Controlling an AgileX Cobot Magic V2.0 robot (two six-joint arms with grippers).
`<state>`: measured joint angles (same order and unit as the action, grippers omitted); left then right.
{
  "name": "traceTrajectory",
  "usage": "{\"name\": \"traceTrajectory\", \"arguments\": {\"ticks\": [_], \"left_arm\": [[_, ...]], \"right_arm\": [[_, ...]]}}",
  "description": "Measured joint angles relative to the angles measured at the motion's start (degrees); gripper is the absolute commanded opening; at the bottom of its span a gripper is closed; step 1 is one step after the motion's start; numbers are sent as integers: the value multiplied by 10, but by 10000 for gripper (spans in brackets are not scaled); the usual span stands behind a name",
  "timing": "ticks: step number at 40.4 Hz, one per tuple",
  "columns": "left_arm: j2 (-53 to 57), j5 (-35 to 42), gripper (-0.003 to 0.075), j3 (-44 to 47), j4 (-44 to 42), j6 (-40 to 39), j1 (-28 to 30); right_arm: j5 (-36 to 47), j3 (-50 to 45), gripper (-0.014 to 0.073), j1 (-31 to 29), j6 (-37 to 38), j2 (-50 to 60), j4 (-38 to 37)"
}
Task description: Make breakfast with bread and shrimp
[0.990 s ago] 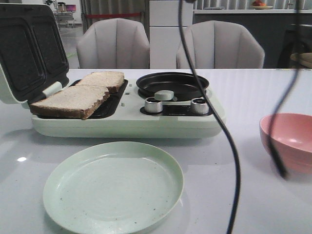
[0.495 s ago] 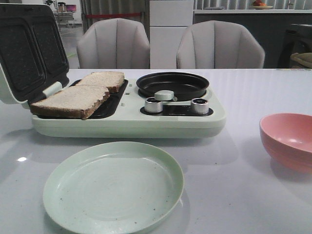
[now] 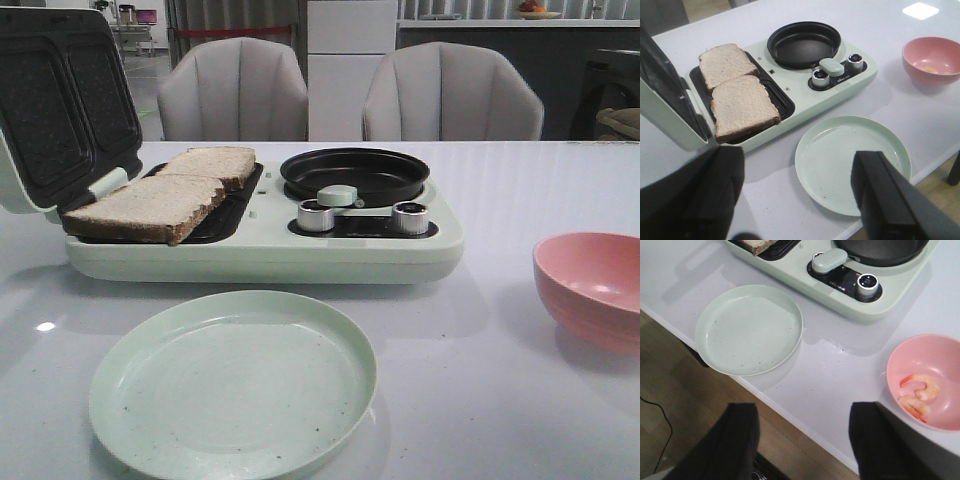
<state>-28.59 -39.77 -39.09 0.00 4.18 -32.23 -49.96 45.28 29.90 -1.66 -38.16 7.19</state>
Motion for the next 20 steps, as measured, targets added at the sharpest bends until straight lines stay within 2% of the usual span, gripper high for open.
{"name": "traceTrajectory", "arguments": {"ticks": [20], "left_arm": [[0,11,510,0,11,0,0]], "right_arm": [[-11,0,504,0,0,0,0]]}}
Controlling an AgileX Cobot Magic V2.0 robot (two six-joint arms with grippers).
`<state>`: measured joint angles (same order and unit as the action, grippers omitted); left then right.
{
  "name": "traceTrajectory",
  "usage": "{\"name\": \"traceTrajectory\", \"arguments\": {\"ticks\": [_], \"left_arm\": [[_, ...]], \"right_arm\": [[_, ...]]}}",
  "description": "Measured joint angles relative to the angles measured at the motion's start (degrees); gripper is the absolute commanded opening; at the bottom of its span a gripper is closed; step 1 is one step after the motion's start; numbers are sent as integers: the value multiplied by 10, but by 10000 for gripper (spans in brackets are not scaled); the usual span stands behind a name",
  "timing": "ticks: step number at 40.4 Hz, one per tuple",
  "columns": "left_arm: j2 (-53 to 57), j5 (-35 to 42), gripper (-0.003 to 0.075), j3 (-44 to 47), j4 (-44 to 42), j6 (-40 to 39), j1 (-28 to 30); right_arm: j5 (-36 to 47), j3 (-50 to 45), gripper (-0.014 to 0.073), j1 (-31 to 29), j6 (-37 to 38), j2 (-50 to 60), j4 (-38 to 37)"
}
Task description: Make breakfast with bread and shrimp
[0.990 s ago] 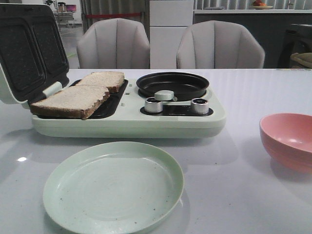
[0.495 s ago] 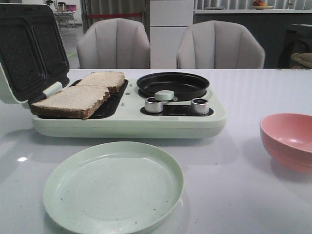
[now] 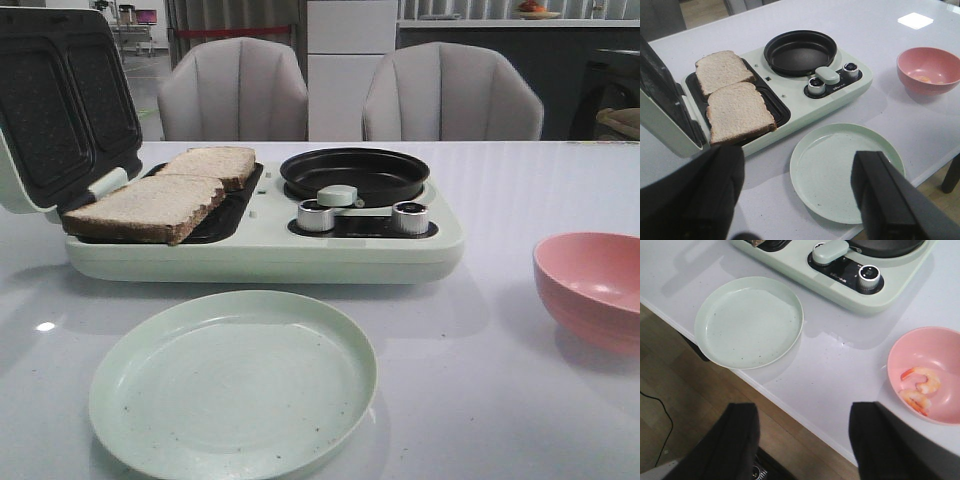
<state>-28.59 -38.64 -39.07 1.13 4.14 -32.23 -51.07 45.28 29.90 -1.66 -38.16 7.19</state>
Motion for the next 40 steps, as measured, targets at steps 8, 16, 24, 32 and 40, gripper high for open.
{"name": "traceTrajectory", "arguments": {"ticks": [8,16,24,32,40], "left_arm": [[0,1,510,0,1,0,0],[0,2,510,0,3,-1,0],[-33,-42,510,-9,-1,-1,0],[-151,-146,510,-48,-50,-5,0],[-282,-230,510,-113,-148,-70,26]], "right_arm": [[-1,0,504,0,0,0,0],[-1,0,504,0,0,0,0],[-1,0,504,0,0,0,0],[-1,0,504,0,0,0,0],[-1,0,504,0,0,0,0]]}}
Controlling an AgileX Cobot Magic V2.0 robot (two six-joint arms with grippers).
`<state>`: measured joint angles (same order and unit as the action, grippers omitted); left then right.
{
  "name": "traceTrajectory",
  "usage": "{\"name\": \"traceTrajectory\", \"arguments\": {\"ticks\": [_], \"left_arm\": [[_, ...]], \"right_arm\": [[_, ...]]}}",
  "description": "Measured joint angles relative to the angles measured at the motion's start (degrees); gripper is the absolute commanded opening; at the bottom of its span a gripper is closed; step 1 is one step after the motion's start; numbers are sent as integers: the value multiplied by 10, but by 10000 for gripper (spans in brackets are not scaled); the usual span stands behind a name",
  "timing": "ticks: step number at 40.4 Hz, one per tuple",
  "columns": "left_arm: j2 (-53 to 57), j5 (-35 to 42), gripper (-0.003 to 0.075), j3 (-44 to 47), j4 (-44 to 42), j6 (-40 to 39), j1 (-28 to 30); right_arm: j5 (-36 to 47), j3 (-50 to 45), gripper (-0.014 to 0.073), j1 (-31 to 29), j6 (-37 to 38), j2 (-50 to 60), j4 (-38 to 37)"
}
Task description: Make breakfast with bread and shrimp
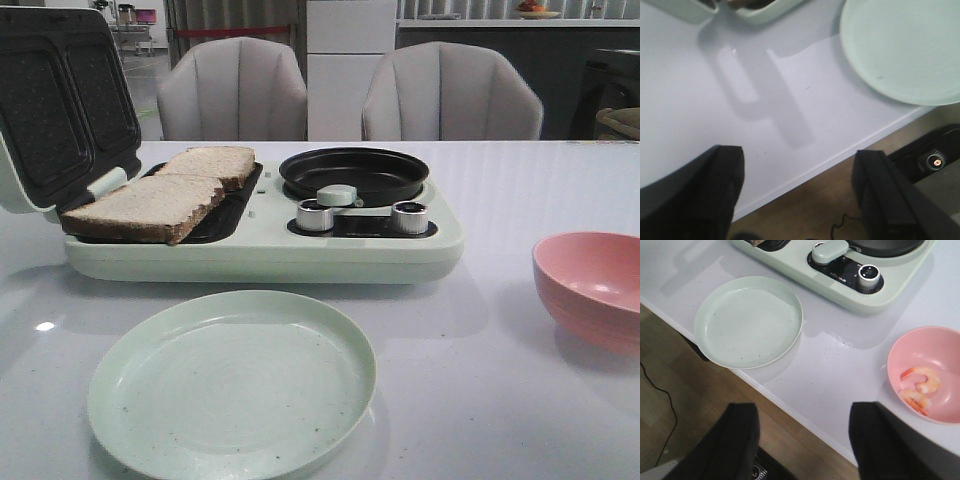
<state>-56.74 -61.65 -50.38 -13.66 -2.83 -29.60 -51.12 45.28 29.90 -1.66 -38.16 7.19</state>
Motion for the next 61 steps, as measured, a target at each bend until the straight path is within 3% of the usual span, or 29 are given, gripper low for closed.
{"name": "traceTrajectory", "arguments": {"ticks": [7,18,28,32,45,57,61], "left_arm": [[-78,-13,477,-64,20,4,118],[-144,5,268,-140,210,142,340],[-217,18,130,-194,338,235,460],[-253,32,96,-220,378,263,477],[-361,107,98,-311,473,283,480],[-426,121,98,-352,518,285,480],[-439,123,98,-352,563,319,480]], "right_arm": [[0,0,504,0,0,0,0],[0,0,504,0,0,0,0],[0,0,504,0,0,0,0],[0,0,504,0,0,0,0],[-1,0,504,0,0,0,0],[-1,0,504,0,0,0,0],[-1,0,504,0,0,0,0]]}}
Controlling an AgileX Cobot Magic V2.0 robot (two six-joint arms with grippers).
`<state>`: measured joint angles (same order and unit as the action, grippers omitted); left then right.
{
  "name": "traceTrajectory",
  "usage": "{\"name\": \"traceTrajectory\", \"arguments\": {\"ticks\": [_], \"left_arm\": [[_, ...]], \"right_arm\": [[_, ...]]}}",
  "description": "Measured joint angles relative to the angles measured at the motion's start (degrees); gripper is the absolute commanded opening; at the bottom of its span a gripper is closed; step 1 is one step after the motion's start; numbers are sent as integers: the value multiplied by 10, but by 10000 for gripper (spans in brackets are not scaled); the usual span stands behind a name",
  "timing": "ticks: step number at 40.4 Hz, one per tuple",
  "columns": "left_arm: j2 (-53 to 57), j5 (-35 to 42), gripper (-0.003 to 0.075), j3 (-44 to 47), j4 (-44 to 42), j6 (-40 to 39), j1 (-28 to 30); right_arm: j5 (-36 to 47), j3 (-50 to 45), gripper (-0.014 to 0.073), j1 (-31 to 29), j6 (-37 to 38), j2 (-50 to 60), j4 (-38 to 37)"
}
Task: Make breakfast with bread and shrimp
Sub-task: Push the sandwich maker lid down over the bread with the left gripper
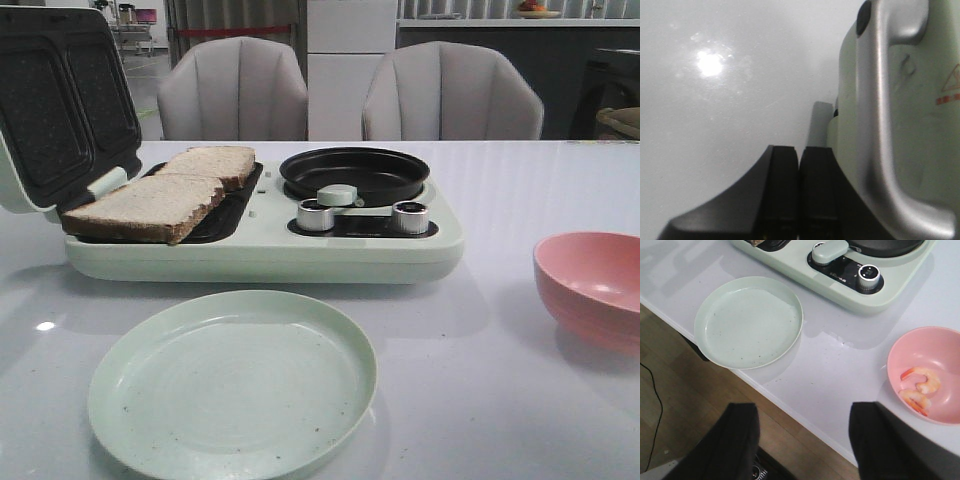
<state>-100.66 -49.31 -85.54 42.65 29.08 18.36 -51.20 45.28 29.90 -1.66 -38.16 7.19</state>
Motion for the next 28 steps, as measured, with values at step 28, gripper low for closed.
{"name": "traceTrajectory", "arguments": {"ticks": [28], "left_arm": [[-3,-78,99,-2,90,101,-104]], "right_arm": [[0,0,504,0,0,0,0]]}}
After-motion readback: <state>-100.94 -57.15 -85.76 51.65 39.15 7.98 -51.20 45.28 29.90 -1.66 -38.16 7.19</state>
